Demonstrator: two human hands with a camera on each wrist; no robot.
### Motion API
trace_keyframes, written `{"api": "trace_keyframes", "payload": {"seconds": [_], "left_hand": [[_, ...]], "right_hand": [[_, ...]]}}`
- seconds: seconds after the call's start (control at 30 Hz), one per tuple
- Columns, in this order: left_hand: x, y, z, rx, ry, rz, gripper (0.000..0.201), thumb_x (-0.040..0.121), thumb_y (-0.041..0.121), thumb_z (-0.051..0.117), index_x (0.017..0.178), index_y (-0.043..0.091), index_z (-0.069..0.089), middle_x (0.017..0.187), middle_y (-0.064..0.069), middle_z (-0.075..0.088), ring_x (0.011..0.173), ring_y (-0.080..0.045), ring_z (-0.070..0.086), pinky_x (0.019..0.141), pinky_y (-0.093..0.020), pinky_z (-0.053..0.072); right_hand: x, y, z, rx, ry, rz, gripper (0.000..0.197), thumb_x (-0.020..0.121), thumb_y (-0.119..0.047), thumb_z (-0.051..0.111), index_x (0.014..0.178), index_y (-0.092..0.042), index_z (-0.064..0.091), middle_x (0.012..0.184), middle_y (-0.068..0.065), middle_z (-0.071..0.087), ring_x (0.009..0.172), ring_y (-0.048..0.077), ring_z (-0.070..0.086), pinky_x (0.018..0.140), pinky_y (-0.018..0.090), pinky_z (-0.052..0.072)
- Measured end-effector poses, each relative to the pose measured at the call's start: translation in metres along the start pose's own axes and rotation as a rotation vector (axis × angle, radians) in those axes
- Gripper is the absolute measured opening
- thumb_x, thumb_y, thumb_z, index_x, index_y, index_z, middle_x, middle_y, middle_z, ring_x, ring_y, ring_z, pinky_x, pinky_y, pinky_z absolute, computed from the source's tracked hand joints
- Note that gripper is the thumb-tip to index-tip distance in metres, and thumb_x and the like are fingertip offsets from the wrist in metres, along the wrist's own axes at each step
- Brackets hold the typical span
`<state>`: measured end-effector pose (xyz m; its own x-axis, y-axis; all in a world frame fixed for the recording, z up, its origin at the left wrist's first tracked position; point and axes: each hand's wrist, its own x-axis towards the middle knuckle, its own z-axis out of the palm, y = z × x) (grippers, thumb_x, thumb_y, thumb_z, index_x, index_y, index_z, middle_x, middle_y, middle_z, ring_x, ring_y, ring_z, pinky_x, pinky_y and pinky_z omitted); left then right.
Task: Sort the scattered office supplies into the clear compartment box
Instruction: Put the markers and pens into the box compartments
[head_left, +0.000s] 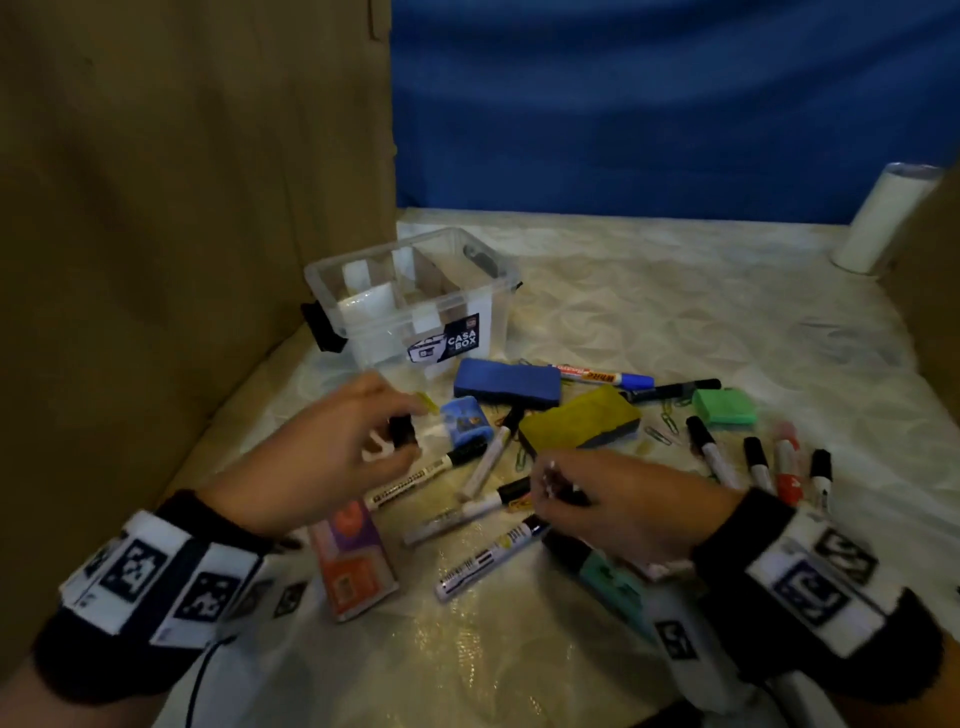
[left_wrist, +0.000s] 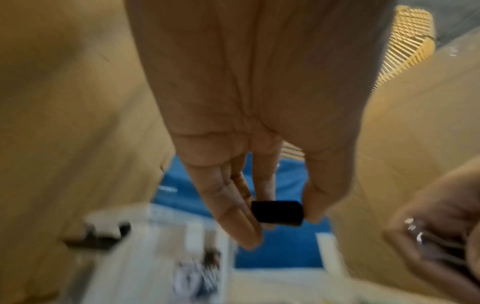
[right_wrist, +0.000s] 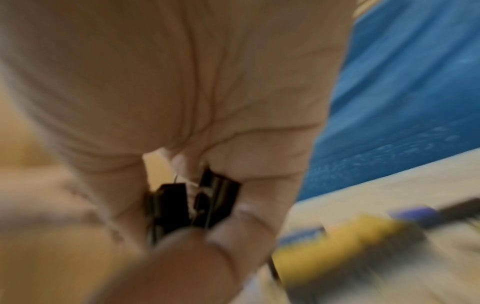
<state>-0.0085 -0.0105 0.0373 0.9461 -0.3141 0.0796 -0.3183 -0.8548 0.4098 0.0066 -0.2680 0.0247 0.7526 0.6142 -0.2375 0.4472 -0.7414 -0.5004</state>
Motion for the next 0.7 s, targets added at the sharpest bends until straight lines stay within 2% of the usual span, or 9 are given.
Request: {"api": "trace_keyframes", "payload": {"seconds": [0.1, 0.17, 0.27, 0.37, 0.5, 0.6, 0.63, 0.7], "left_hand": [[0.018, -0.012, -0.028, 0.026, 0.247, -0.013, 0.039, 0.088, 0.027, 0.061, 0.127, 0.025, 0.056, 0.108, 0.008, 0.049, 0.086, -0.007, 0.057, 0.083, -0.027, 0.053], [0.038, -0.023, -0.045, 0.094, 0.390, -0.062, 0.040, 0.090, 0.024, 0.060, 0.130, 0.019, 0.055, 0.109, 0.002, 0.048, 0.086, -0.012, 0.054, 0.084, -0.028, 0.047], [0.078, -0.047, -0.060, 0.137, 0.509, -0.156, 0.039, 0.093, 0.023, 0.056, 0.131, 0.015, 0.054, 0.120, -0.010, 0.052, 0.100, -0.027, 0.058, 0.089, -0.035, 0.045], [0.121, -0.077, -0.063, 0.201, 0.451, -0.319, 0.038, 0.094, 0.025, 0.052, 0.131, 0.014, 0.053, 0.127, -0.015, 0.051, 0.113, -0.034, 0.052, 0.096, -0.044, 0.044], [0.156, -0.103, -0.056, 0.268, 0.326, -0.414, 0.037, 0.093, 0.030, 0.050, 0.125, 0.013, 0.056, 0.125, -0.016, 0.057, 0.113, -0.035, 0.054, 0.096, -0.043, 0.043], [0.164, -0.112, -0.047, 0.339, 0.172, -0.463, 0.042, 0.093, 0.040, 0.047, 0.130, 0.021, 0.051, 0.127, -0.010, 0.059, 0.119, -0.030, 0.052, 0.102, -0.044, 0.034], [0.165, -0.114, -0.044, 0.337, 0.165, -0.467, 0.044, 0.093, 0.041, 0.046, 0.132, 0.021, 0.049, 0.132, -0.010, 0.055, 0.122, -0.031, 0.049, 0.104, -0.045, 0.033], [0.162, -0.120, -0.041, 0.282, 0.237, -0.441, 0.046, 0.095, 0.037, 0.045, 0.135, 0.016, 0.043, 0.139, -0.013, 0.043, 0.128, -0.033, 0.040, 0.106, -0.048, 0.032]], "right_hand": [[0.007, -0.008, -0.034, 0.194, 0.126, -0.011, 0.008, 0.096, -0.031, 0.048, 0.095, -0.026, 0.053, 0.081, 0.000, 0.061, 0.053, 0.006, 0.055, 0.052, 0.024, 0.048], [0.016, -0.013, -0.051, 0.228, 0.224, -0.016, 0.007, 0.097, -0.028, 0.048, 0.093, -0.026, 0.053, 0.072, -0.003, 0.059, 0.047, 0.006, 0.054, 0.048, 0.022, 0.046], [0.034, -0.019, -0.061, 0.233, 0.350, -0.034, 0.008, 0.098, -0.025, 0.046, 0.095, -0.022, 0.053, 0.067, -0.005, 0.054, 0.044, 0.004, 0.048, 0.046, 0.022, 0.043], [0.050, -0.026, -0.058, 0.236, 0.485, -0.089, 0.006, 0.098, -0.023, 0.047, 0.097, -0.021, 0.052, 0.074, -0.008, 0.054, 0.052, -0.002, 0.051, 0.051, 0.016, 0.038], [0.060, -0.034, -0.046, 0.194, 0.550, -0.147, 0.006, 0.098, -0.022, 0.047, 0.101, -0.018, 0.051, 0.068, -0.013, 0.047, 0.060, -0.009, 0.050, 0.054, 0.011, 0.037], [0.065, -0.033, -0.041, 0.127, 0.536, -0.164, 0.006, 0.098, -0.022, 0.048, 0.102, -0.019, 0.051, 0.071, -0.015, 0.046, 0.067, -0.010, 0.048, 0.060, 0.009, 0.038], [0.067, -0.031, -0.040, 0.118, 0.513, -0.150, 0.005, 0.098, -0.022, 0.048, 0.102, -0.021, 0.051, 0.073, -0.015, 0.047, 0.068, -0.009, 0.048, 0.061, 0.010, 0.038], [0.072, -0.026, -0.039, 0.083, 0.429, -0.096, 0.003, 0.097, -0.025, 0.050, 0.100, -0.025, 0.051, 0.080, -0.015, 0.052, 0.071, -0.005, 0.049, 0.061, 0.012, 0.038]]}}
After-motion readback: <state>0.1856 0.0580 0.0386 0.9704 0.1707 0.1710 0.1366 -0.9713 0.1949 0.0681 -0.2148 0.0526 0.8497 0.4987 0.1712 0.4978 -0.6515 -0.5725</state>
